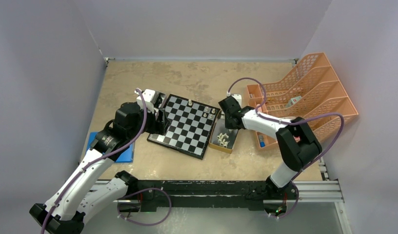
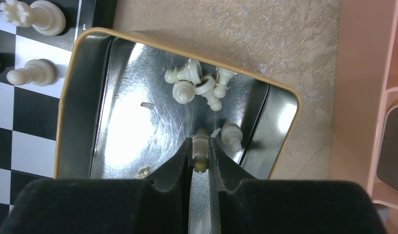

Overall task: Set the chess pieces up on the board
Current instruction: Pick up the chess piece from the storage box, then place the chess piece on the chessboard.

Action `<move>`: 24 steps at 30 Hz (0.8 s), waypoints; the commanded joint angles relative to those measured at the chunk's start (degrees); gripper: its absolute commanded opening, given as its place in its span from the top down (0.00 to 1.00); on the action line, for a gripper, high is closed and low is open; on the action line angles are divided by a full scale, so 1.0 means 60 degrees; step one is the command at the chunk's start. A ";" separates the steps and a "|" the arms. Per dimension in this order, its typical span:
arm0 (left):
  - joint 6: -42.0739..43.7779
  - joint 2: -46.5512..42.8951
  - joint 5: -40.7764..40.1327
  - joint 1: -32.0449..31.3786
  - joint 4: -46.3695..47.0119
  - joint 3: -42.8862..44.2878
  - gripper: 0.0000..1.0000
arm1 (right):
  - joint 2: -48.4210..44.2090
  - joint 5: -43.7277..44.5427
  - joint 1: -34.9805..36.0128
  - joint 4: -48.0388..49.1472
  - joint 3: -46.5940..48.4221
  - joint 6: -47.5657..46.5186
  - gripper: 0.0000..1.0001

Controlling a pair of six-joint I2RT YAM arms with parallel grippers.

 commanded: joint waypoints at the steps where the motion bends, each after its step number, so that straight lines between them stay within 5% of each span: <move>1: 0.0144 -0.0130 0.0094 0.0021 0.0433 -0.0062 0.28 | -0.0724 0.0251 -0.0008 -0.0045 0.0259 -0.0102 0.88; 13: 0.0075 -0.0298 -0.0337 0.0011 0.0358 -0.0037 0.28 | -0.1407 -0.0173 0.0478 -0.0203 0.1994 -0.0319 0.90; 24: -0.0095 -0.0901 -0.1134 0.0009 0.0309 -0.0048 0.28 | 0.0514 -0.0473 0.1926 0.0364 0.4044 -0.0327 0.89</move>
